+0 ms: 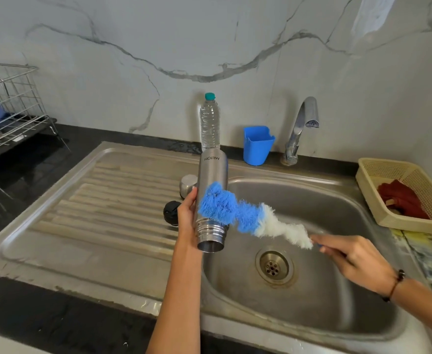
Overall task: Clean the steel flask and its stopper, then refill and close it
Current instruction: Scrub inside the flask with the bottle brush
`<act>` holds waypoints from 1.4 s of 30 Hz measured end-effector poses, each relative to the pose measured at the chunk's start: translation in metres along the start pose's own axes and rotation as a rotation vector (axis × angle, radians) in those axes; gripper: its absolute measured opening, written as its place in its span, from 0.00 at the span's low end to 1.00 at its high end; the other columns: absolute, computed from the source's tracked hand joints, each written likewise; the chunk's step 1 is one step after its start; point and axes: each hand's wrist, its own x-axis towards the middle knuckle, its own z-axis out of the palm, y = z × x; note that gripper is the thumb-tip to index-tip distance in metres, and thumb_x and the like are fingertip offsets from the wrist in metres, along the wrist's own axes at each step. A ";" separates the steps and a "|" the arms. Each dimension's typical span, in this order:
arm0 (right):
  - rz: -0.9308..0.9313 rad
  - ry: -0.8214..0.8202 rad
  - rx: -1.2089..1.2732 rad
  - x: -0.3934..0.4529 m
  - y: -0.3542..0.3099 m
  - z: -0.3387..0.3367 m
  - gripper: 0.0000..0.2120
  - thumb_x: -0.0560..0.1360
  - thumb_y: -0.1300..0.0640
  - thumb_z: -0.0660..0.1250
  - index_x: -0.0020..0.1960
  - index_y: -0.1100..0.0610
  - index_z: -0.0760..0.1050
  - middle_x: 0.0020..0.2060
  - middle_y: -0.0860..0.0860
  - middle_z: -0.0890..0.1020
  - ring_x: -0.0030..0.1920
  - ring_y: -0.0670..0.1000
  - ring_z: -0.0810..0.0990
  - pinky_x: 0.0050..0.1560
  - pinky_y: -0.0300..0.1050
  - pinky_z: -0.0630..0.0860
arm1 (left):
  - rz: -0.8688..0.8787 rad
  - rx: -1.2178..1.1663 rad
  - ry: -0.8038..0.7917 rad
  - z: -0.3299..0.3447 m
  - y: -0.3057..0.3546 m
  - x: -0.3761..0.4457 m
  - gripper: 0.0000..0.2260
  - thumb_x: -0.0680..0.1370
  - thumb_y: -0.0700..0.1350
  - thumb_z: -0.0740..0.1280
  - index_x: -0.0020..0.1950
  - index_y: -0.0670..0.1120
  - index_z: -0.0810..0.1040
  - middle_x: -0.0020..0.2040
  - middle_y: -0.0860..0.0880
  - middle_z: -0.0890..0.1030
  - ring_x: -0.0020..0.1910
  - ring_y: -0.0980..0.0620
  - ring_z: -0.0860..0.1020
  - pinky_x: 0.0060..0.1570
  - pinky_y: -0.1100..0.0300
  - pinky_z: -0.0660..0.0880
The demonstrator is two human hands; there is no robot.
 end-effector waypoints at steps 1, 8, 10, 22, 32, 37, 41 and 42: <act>-0.012 0.012 -0.028 0.005 0.003 0.001 0.16 0.80 0.41 0.48 0.56 0.45 0.71 0.43 0.47 0.85 0.37 0.49 0.84 0.27 0.40 0.77 | -0.004 -0.007 -0.035 0.002 -0.001 -0.002 0.34 0.71 0.54 0.68 0.72 0.39 0.66 0.69 0.35 0.71 0.54 0.40 0.77 0.61 0.44 0.71; 0.305 0.052 -0.097 0.067 0.021 -0.008 0.13 0.76 0.63 0.63 0.57 0.52 0.79 0.33 0.57 0.82 0.29 0.58 0.77 0.26 0.45 0.69 | -0.046 0.102 -0.300 0.013 0.001 -0.009 0.32 0.75 0.57 0.61 0.68 0.32 0.70 0.57 0.35 0.76 0.45 0.42 0.81 0.41 0.53 0.80; 0.304 0.073 -0.072 0.073 0.020 -0.012 0.12 0.76 0.64 0.64 0.56 0.54 0.80 0.30 0.56 0.81 0.26 0.56 0.74 0.26 0.45 0.68 | -0.045 0.103 -0.349 0.010 0.002 -0.006 0.32 0.73 0.56 0.62 0.67 0.32 0.70 0.56 0.35 0.77 0.44 0.42 0.81 0.40 0.53 0.80; -0.058 0.003 0.085 0.005 0.013 -0.001 0.16 0.80 0.40 0.48 0.57 0.43 0.71 0.41 0.46 0.85 0.36 0.46 0.83 0.32 0.42 0.77 | 0.034 -0.036 -0.131 0.004 -0.005 0.003 0.27 0.72 0.54 0.64 0.66 0.38 0.72 0.68 0.37 0.71 0.57 0.41 0.75 0.60 0.46 0.71; 0.314 0.100 -0.009 0.067 0.021 -0.002 0.10 0.76 0.64 0.63 0.53 0.54 0.79 0.32 0.52 0.80 0.29 0.55 0.76 0.31 0.47 0.71 | -0.118 0.093 -0.475 0.014 0.001 -0.010 0.43 0.68 0.59 0.75 0.71 0.36 0.63 0.57 0.38 0.75 0.48 0.44 0.79 0.48 0.55 0.79; 0.144 0.046 0.097 0.048 0.016 0.001 0.09 0.78 0.45 0.56 0.54 0.42 0.74 0.34 0.50 0.82 0.29 0.50 0.78 0.31 0.48 0.76 | -0.026 -0.011 -0.269 0.017 -0.003 -0.014 0.29 0.75 0.54 0.68 0.68 0.36 0.70 0.55 0.35 0.78 0.48 0.39 0.80 0.56 0.45 0.76; -0.006 -0.015 0.163 0.008 0.008 0.008 0.13 0.79 0.38 0.49 0.57 0.39 0.68 0.40 0.43 0.83 0.33 0.44 0.82 0.34 0.41 0.76 | 0.027 -0.058 -0.188 0.010 -0.004 -0.009 0.22 0.73 0.52 0.64 0.60 0.39 0.78 0.57 0.38 0.80 0.58 0.41 0.78 0.63 0.44 0.70; -0.013 -0.006 0.174 0.002 0.007 0.008 0.13 0.79 0.39 0.50 0.57 0.40 0.69 0.41 0.40 0.82 0.34 0.44 0.82 0.33 0.41 0.77 | 0.014 -0.077 -0.176 0.007 -0.003 -0.007 0.22 0.73 0.52 0.65 0.59 0.38 0.79 0.61 0.37 0.78 0.63 0.40 0.74 0.68 0.43 0.66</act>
